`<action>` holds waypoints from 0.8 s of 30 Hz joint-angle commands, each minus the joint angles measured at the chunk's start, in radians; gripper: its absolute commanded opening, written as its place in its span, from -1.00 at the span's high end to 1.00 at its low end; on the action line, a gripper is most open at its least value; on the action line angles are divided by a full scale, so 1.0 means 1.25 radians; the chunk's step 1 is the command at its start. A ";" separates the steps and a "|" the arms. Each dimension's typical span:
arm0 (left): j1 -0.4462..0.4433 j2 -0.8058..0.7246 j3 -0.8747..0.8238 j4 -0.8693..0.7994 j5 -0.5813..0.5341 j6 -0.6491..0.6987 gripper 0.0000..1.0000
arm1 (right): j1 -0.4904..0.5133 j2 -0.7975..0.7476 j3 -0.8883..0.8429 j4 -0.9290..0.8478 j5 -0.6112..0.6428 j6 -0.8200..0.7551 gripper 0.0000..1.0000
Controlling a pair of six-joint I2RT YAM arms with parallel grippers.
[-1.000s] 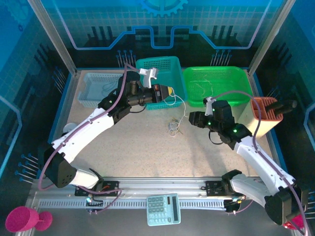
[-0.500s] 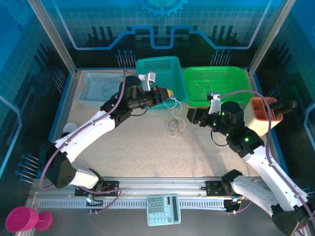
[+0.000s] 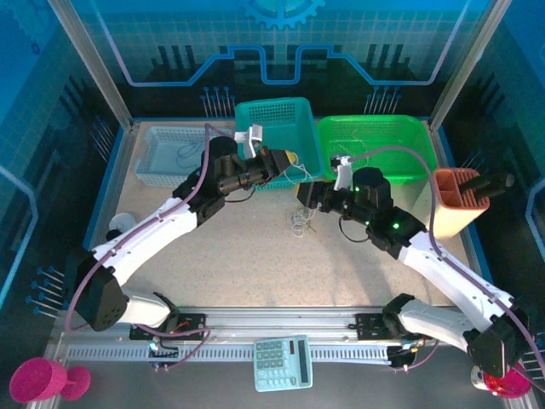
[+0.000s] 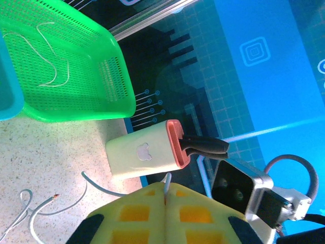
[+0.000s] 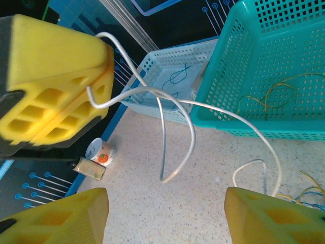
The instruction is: Untangle the cables
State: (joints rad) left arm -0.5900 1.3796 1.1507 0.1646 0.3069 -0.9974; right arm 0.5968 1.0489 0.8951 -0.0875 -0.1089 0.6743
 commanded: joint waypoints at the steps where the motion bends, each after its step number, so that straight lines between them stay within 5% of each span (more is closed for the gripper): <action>1: 0.002 -0.026 -0.017 0.035 -0.007 -0.018 1.00 | 0.012 0.028 0.014 0.073 0.016 0.026 -0.22; 8: 0.003 -0.031 -0.021 0.037 -0.005 -0.016 1.00 | 0.011 0.069 0.037 0.090 0.034 0.022 0.05; 16: 0.003 -0.030 -0.025 0.035 -0.005 -0.011 1.00 | -0.003 0.058 0.040 0.078 0.027 0.018 0.99; 20: 0.004 -0.023 -0.015 0.021 -0.007 0.009 1.00 | -0.005 0.034 0.037 0.068 0.006 0.021 1.00; 21: 0.005 -0.019 -0.008 0.013 -0.002 0.018 0.92 | -0.005 0.029 0.035 0.066 -0.002 0.024 1.00; 23: 0.014 -0.009 0.025 -0.036 0.003 0.053 -0.02 | -0.005 0.011 0.030 0.061 -0.019 0.035 1.00; 24: 0.018 -0.007 0.040 -0.060 0.001 0.071 -0.28 | -0.005 0.002 0.026 0.060 -0.022 0.040 1.00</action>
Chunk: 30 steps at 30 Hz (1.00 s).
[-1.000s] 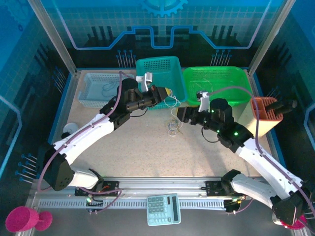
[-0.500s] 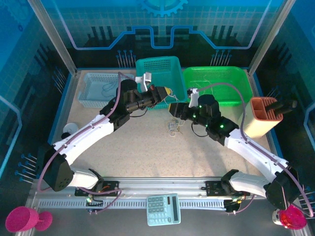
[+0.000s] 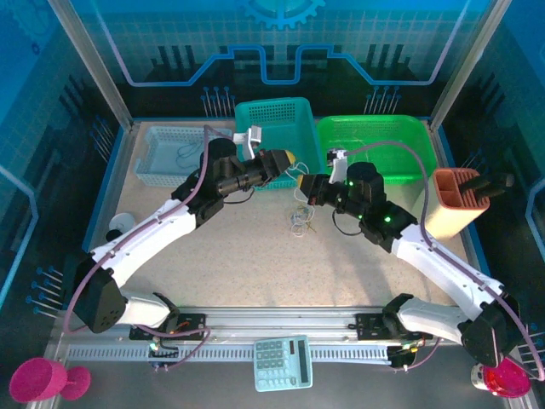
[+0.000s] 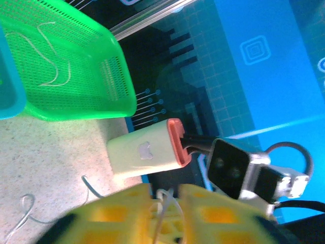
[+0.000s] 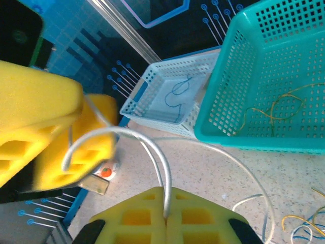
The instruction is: Untangle the cables
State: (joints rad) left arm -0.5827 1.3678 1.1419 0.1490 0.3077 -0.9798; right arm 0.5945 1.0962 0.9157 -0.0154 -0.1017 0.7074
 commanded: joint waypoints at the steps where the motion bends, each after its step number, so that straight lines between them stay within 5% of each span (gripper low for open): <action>1: 0.022 0.002 0.061 -0.071 -0.002 0.077 -0.50 | -0.003 -0.047 0.006 -0.001 -0.030 0.017 1.00; 4: 0.053 -0.011 0.087 -0.128 -0.006 0.123 -0.94 | -0.005 -0.077 0.003 -0.022 -0.029 0.022 1.00; 9: 0.088 -0.060 0.092 -0.199 -0.032 0.182 -0.99 | -0.013 -0.095 0.016 -0.052 -0.039 0.038 1.00; 24: 0.063 -0.083 -0.057 -0.059 0.041 0.086 -0.27 | -0.106 -0.047 -0.043 0.144 -0.231 0.254 1.00; 30: 0.033 -0.041 -0.042 0.000 0.060 0.073 -0.15 | -0.111 -0.033 -0.043 0.178 -0.261 0.289 1.00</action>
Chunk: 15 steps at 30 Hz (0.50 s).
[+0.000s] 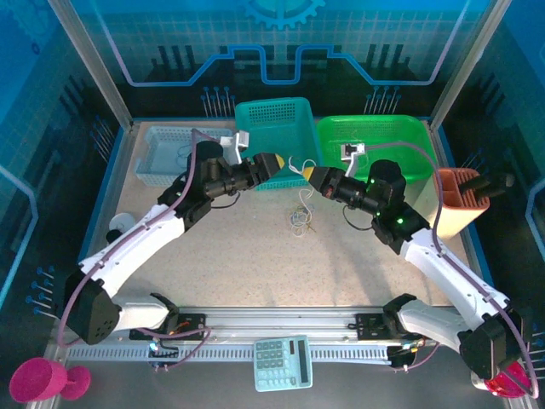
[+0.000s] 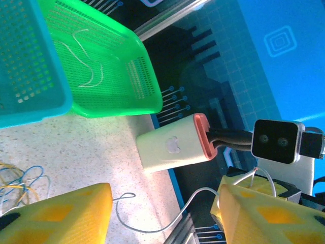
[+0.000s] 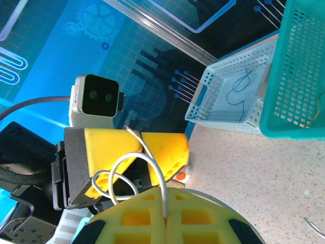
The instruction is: Untangle the cables
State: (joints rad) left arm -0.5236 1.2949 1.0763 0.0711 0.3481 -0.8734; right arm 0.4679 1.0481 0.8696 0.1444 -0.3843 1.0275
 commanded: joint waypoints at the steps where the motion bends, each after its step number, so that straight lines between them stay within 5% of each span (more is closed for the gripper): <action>1: -0.017 0.024 0.014 0.072 0.030 -0.014 -0.13 | -0.011 0.006 -0.006 0.051 -0.036 0.035 1.00; 15: -0.040 0.040 0.015 0.156 0.023 -0.044 -0.11 | -0.012 0.011 -0.012 0.056 -0.036 0.039 1.00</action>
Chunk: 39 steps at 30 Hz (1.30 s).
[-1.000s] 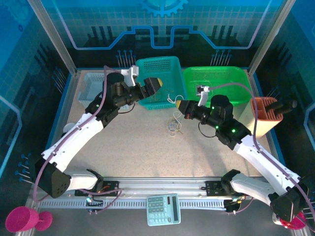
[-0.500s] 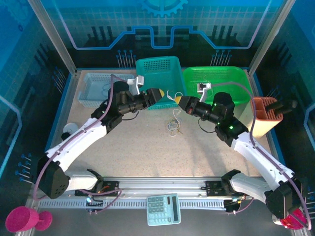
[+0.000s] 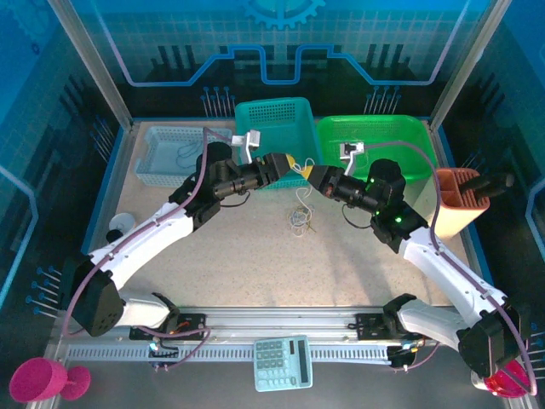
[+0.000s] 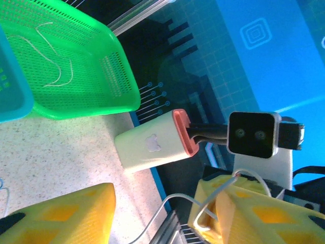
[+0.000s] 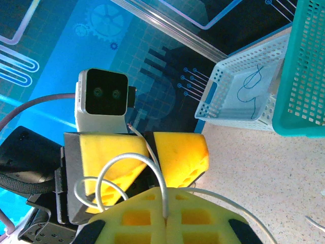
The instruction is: Untangle the cables
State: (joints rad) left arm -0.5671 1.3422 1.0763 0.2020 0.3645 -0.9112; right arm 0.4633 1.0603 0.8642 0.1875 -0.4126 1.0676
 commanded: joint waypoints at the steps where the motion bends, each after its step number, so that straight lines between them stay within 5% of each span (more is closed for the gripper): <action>1: -0.005 0.004 0.015 0.058 0.008 -0.013 -0.11 | -0.009 0.002 -0.008 0.023 -0.016 0.009 1.00; 8: -0.010 0.026 0.029 0.092 0.013 -0.027 0.18 | -0.009 0.000 -0.016 0.028 -0.017 0.011 1.00; 16: -0.014 0.018 0.023 0.086 -0.004 -0.017 0.99 | -0.010 -0.009 -0.019 0.017 -0.008 0.008 1.00; 18: -0.014 -0.002 0.020 0.061 -0.023 -0.003 1.00 | -0.015 -0.010 -0.017 0.002 -0.001 0.002 1.00; 21: -0.013 -0.043 0.033 -0.013 -0.065 0.047 1.00 | -0.031 -0.013 -0.014 -0.030 0.009 -0.016 0.37; 23: -0.013 -0.064 0.072 -0.101 -0.086 0.093 1.00 | -0.042 -0.019 -0.009 -0.059 0.016 -0.041 0.13; 33: -0.013 -0.073 0.227 -0.295 -0.062 0.197 1.00 | -0.051 -0.057 -0.007 -0.170 0.106 -0.348 -0.57; 39: -0.013 -0.056 0.294 -0.320 -0.029 0.199 1.00 | -0.036 -0.030 0.000 -0.103 0.028 -0.404 -0.69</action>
State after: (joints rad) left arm -0.5800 1.2633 1.3918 -0.1577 0.2905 -0.6956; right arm 0.4107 1.0080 0.8459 0.0235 -0.3389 0.6518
